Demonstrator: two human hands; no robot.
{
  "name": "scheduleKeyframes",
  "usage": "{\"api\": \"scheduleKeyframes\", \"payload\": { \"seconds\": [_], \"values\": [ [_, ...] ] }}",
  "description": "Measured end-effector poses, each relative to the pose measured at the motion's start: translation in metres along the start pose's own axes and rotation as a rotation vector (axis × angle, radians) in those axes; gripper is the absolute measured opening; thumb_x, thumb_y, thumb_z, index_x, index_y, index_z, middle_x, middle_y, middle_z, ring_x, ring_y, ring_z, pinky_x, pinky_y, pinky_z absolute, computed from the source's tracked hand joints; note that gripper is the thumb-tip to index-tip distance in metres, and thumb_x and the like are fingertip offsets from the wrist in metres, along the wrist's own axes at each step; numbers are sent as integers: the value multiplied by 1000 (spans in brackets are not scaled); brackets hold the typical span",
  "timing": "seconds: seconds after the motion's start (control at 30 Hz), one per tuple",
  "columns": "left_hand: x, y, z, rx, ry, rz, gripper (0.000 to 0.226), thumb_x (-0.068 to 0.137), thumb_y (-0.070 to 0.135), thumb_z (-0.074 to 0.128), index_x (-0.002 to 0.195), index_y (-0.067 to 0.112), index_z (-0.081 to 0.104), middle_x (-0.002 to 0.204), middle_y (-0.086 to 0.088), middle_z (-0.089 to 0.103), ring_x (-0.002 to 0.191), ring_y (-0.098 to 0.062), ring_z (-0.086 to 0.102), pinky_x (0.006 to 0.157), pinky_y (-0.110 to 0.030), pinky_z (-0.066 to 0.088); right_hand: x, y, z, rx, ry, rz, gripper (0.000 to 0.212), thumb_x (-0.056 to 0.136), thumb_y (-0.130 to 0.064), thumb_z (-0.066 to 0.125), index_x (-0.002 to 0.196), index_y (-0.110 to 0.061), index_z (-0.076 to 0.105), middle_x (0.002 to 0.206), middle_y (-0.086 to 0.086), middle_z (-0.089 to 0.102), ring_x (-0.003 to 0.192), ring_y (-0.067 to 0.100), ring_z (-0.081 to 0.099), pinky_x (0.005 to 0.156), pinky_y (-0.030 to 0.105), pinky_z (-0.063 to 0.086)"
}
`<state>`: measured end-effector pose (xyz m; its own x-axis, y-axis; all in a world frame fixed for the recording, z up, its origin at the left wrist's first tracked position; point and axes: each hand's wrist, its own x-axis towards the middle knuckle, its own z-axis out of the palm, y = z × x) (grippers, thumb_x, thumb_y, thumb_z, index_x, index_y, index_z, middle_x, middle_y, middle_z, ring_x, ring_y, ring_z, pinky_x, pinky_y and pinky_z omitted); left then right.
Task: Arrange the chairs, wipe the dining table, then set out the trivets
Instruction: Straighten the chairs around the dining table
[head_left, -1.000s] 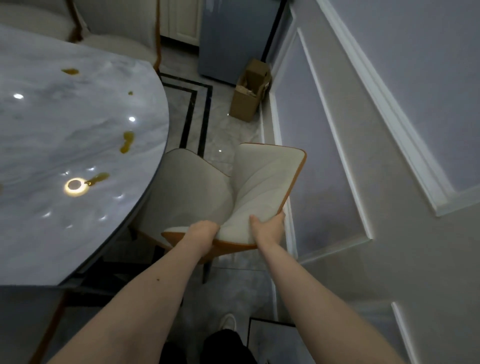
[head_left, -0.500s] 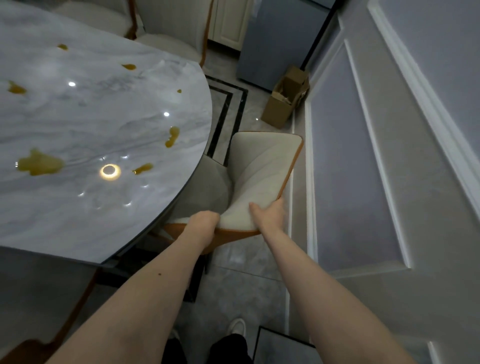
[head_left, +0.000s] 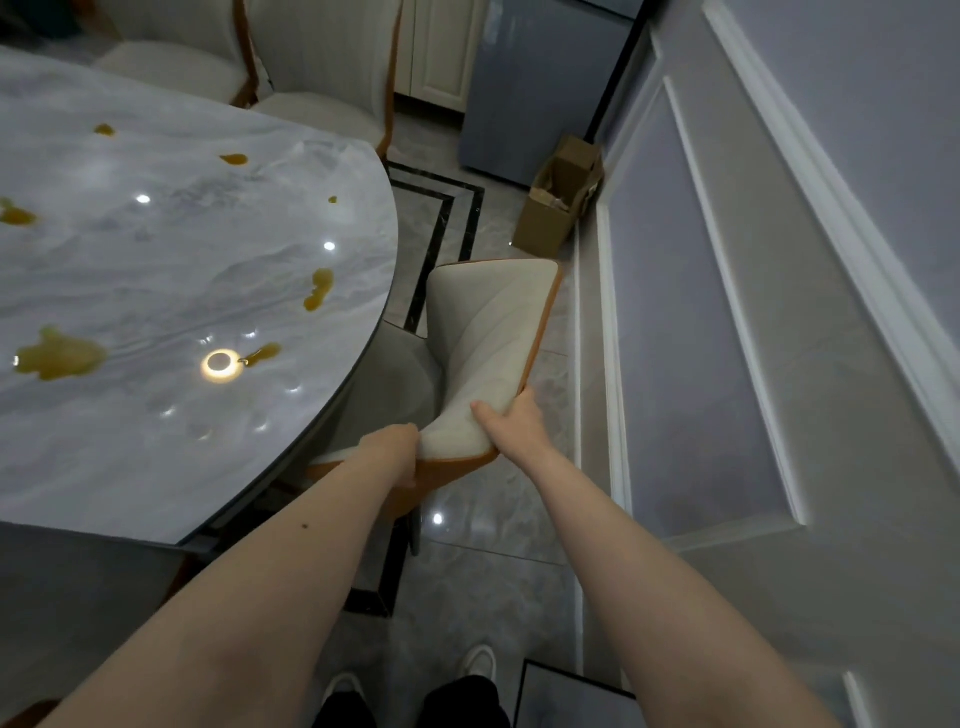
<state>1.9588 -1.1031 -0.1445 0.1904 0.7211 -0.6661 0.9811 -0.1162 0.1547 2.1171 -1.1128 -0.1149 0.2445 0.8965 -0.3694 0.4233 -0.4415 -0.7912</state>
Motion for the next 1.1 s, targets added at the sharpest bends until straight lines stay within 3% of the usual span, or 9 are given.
{"api": "scheduleKeyframes", "payload": {
  "seconds": [0.17,0.23,0.3,0.37,0.47,0.53,0.6,0.73,1.1],
  "values": [
    [3,23,-43,140,-173,-23,80,65,38,84,130,8,49,125,-8,56,114,-31,55,96,-41,47,5,7,-38,39,-205,-54,65,86,-29,70,138,-8,36,124,3,54,106,17,57,65,12,47],
    [-4,34,-65,186,-205,0,70,68,47,79,121,8,56,112,-6,60,104,-28,58,94,-41,49,13,9,-56,16,-219,-74,70,85,-30,71,142,-8,36,126,9,56,108,20,59,72,17,50],
    [-9,47,-88,40,-185,-10,50,81,37,73,119,8,59,115,-7,61,102,-25,60,92,-37,51,21,10,-72,-8,-211,-103,65,85,-25,71,140,-8,40,123,12,58,106,21,60,83,25,50],
    [-3,60,-109,-92,-66,7,45,84,30,70,121,7,58,120,-7,62,104,-23,62,89,-34,52,30,11,-92,-28,-194,-125,57,86,-19,69,136,-7,45,120,14,59,100,18,58,86,28,47],
    [10,89,-132,-264,194,23,29,84,31,69,106,13,62,111,-7,65,94,-20,61,88,-36,51,43,9,-126,-53,-190,-170,52,88,-19,67,135,-8,46,120,12,59,97,14,55,83,26,45],
    [12,95,-137,-321,285,15,32,86,30,66,113,13,61,113,-6,62,99,-21,58,92,-37,48,45,3,-131,-58,-205,-171,50,90,-20,64,135,-10,45,121,11,57,99,15,55,81,25,46],
    [33,155,-155,-294,345,40,39,89,31,63,121,11,58,117,-7,59,107,-24,56,97,-40,47,71,13,-184,-57,-158,-184,50,90,-21,64,135,-11,45,120,9,57,99,15,56,79,25,46],
    [44,179,-162,-277,353,20,38,92,30,59,124,11,57,120,-7,59,112,-24,55,97,-36,47,85,15,-199,-80,-154,-199,48,90,-21,64,134,-12,47,114,5,57,95,14,55,69,19,44],
    [174,244,-243,-301,388,148,31,87,30,66,113,13,65,114,-5,62,105,-21,59,93,-38,50,222,-5,-252,-143,-100,-180,47,90,-17,63,134,-10,47,120,11,57,95,15,55,77,24,46]
  ]
}}
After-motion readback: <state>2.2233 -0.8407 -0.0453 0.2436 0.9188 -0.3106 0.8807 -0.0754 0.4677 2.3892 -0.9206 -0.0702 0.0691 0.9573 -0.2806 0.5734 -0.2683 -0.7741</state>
